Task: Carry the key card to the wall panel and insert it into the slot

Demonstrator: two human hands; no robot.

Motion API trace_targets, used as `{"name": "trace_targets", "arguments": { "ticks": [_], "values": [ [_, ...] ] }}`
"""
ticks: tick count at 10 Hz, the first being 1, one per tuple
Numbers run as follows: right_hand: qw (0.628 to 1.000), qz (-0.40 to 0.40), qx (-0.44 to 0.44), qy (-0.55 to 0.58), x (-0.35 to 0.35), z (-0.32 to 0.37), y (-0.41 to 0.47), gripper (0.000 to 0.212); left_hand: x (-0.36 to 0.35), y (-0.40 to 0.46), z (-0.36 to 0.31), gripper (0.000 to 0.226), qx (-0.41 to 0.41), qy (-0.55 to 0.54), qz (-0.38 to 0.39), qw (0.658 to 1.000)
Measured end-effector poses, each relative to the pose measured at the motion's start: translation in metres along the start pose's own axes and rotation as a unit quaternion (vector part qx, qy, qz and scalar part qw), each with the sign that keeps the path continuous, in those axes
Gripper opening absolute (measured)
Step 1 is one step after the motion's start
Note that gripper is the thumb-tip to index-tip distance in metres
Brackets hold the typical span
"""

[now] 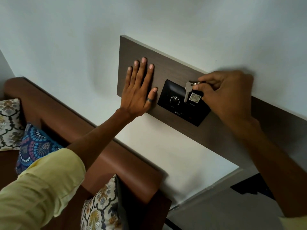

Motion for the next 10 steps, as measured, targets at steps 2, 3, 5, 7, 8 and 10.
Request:
{"name": "trace_targets", "arguments": {
  "ticks": [2,3,5,7,8,10],
  "values": [
    [0.996,-0.013,0.074,-0.041,0.003,0.007,-0.012,0.023,0.0,0.0,-0.001,0.069,0.004,-0.007,-0.001,1.0],
    [0.989,-0.039,0.109,-0.089,-0.001,0.011,-0.022,0.026,-0.002,0.001,0.0,0.07,0.002,-0.004,0.002,1.0],
    [0.987,-0.095,0.101,-0.079,-0.002,0.007,-0.024,0.022,-0.007,-0.002,0.004,0.07,-0.001,-0.001,0.002,1.0],
    [0.988,-0.108,0.075,-0.085,-0.011,0.008,-0.033,0.022,-0.004,0.0,0.003,0.071,0.002,0.02,0.01,1.0],
    [0.987,-0.118,0.072,-0.084,-0.012,0.007,-0.038,0.023,0.004,0.002,0.0,0.071,0.018,0.035,0.036,0.999],
    [0.976,-0.137,0.101,-0.135,-0.003,0.009,-0.049,0.035,0.044,0.017,-0.025,0.074,0.017,0.019,-0.002,1.0]
  ]
}}
Point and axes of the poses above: each hand's wrist, its own y-axis towards the middle knuckle, its own x-axis out of the back of the hand, z = x × y, the point moved 5 cm from there along y, towards the middle knuckle, and after that the axes turned 5 degrees about -y, right-handed, at the moved point
